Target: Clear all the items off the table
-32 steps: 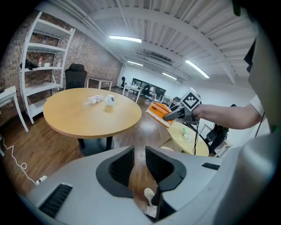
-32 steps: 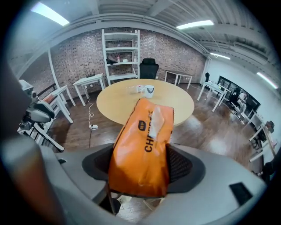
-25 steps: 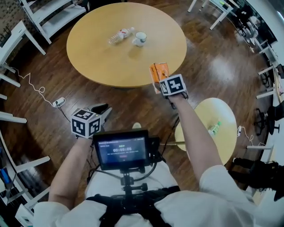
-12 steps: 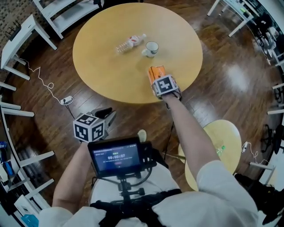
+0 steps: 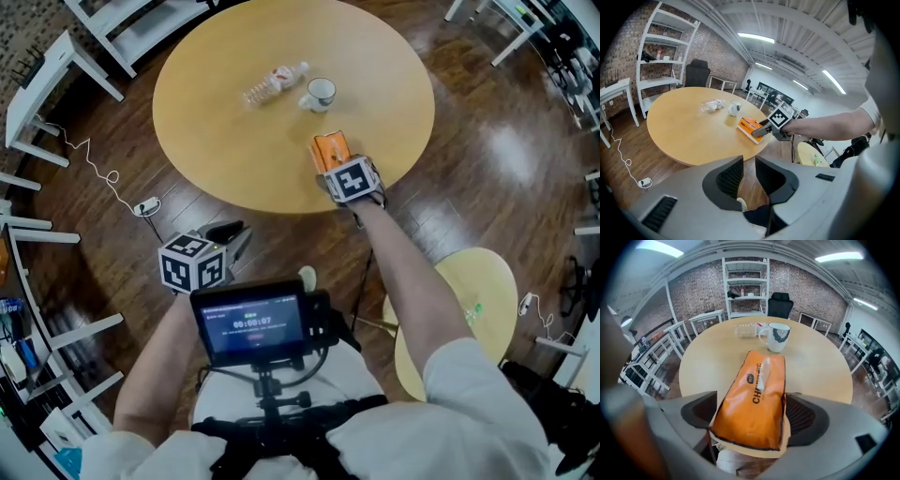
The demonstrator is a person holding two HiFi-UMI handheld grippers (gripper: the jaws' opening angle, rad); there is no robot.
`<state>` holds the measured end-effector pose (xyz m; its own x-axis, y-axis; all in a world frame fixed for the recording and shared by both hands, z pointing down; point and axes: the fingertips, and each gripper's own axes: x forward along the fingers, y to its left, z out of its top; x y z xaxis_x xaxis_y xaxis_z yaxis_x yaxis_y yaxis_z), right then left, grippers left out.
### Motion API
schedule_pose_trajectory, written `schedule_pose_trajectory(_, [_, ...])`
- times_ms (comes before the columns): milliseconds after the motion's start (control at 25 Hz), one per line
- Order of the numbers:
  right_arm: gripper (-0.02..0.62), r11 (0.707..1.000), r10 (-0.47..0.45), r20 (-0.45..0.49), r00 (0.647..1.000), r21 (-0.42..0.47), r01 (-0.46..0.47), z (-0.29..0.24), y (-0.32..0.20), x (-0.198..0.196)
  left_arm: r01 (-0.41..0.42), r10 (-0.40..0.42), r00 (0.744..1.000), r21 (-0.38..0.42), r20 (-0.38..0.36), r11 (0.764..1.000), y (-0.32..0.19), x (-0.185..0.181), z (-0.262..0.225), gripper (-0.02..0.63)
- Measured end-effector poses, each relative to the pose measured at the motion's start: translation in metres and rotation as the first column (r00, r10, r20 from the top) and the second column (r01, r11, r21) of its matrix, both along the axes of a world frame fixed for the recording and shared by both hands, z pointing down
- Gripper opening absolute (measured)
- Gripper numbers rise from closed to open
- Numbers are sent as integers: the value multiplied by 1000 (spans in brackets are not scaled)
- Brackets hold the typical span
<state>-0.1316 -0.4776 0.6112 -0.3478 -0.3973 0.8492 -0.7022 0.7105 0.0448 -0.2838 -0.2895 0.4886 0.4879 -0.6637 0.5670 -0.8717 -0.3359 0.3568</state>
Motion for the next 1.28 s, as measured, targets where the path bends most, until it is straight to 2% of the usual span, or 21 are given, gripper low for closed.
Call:
schedule_pose_trajectory(120, [468,999,19,-42,999,-26,-20,-4,11,14,-16,16,1000,13,-1,1000,1,-2,-1,87])
schedule_pose_trajectory(280, [468,998,21,13,1000,56,-22,-44,28,16,-51,52,999,46,-10,998,7,1,-7,87])
schedule_pose_trajectory(400, [468,992,93,19,995,80,-94,-64,52,43,-93,96,995,76,-27,993,13,7,-13,87])
schedule_pose_trajectory(520, [468,982,149,70,986,103,-156,-87,90,57,-123,127,991,96,-36,988,29,10,-21,87])
schedule_pose_trajectory(640, [468,963,230,124,965,118,-244,-108,137,77,-174,180,983,121,-45,977,47,16,-29,87])
schedule_pose_trajectory(800, [468,919,348,160,924,135,-370,-126,213,113,-272,286,955,146,-79,951,73,40,-27,87])
schedule_pose_trajectory(920, [468,878,446,154,882,117,-464,-129,279,151,-334,349,932,142,-98,932,95,65,-21,87])
schedule_pose_trajectory(1000, [468,835,521,152,840,113,-539,-133,322,184,-375,391,915,150,-102,915,109,83,-20,87])
schedule_pose_trajectory(1160, [466,729,658,147,739,122,-673,-140,405,246,-470,489,868,170,-92,866,130,122,-25,87])
schedule_pose_trajectory(1280, [466,640,738,179,651,123,-759,-150,464,285,-532,551,831,182,-78,827,145,153,-30,87])
